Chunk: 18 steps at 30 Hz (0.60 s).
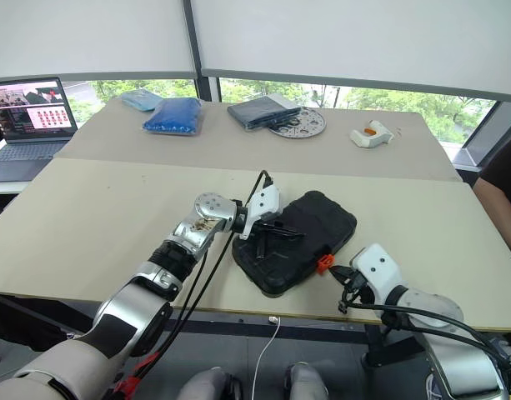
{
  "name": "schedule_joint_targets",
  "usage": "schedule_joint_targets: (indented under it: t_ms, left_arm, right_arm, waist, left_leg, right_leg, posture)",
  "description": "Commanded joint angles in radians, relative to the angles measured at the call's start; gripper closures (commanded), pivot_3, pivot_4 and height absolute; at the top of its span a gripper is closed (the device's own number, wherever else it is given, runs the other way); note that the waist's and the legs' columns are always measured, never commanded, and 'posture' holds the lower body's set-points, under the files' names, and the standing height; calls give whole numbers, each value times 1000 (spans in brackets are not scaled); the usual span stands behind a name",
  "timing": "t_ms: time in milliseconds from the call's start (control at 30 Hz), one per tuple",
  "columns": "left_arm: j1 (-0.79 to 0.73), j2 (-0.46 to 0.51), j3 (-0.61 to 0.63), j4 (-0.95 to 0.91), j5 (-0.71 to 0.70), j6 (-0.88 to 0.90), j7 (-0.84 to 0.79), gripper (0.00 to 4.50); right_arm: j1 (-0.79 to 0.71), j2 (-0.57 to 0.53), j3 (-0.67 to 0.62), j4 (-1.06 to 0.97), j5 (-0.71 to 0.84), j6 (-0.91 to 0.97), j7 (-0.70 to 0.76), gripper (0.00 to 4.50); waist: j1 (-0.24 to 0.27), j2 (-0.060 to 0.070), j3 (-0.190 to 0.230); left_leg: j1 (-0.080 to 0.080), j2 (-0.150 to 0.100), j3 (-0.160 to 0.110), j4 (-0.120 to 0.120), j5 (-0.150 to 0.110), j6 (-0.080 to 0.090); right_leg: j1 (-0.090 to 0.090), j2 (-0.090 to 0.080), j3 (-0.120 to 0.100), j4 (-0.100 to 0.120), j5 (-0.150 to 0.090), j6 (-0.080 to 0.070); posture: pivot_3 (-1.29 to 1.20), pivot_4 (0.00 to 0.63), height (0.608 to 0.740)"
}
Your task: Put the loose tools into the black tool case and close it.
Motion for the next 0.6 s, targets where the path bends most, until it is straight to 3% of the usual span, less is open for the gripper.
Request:
schedule_joint_targets:
  t_ms: [33, 167, 267, 433, 600]
  left_arm:
    - [33, 8, -23, 30, 33, 2, -4, 4457]
    - [25, 4, -21, 34, 33, -4, -1, 4457]
    - [26, 1, -25, 34, 35, -11, -2, 4457]
    - [29, 0, -29, 27, 34, -12, -6, 4457]
    - [23, 10, -26, 35, 36, -20, -6, 4457]
  right_arm:
    - [23, -57, -123, -102, 92, 35, 67, 4500]
    - [-19, -58, -204, -107, 178, 91, 57, 4500]
    - [-42, -56, -169, -87, 169, 88, 45, 4500]
    - [-52, -49, -88, -49, 125, 83, 13, 4500]
    - [25, -62, -108, -46, 104, 75, 10, 4500]
  waist:
    - [1, 0, 0]
    - [0, 0, -1]
    - [1, 0, -1]
    - [1, 0, -1]
    - [1, 0, -1]
  left_leg:
    - [0, 0, 0, 0, 0, 0]
    - [1, 0, 0, 0, -1, 2]
    - [1, 0, 0, 0, -5, 8]
    - [0, 0, 0, 0, -2, 4]
    - [0, 0, 0, 0, -2, 3]
  right_leg:
    - [0, 0, 0, 0, 0, 0]
    - [1, 0, 0, 0, 0, 0]
    - [1, 0, 0, 0, 0, 0]
    - [0, 0, 0, -1, 0, 0]
    - [0, 0, -1, -1, 0, 0]
  posture:
    - [0, 150, 718]
    - [0, 150, 718]
    - [0, 150, 718]
    - [0, 150, 718]
    - [0, 150, 718]
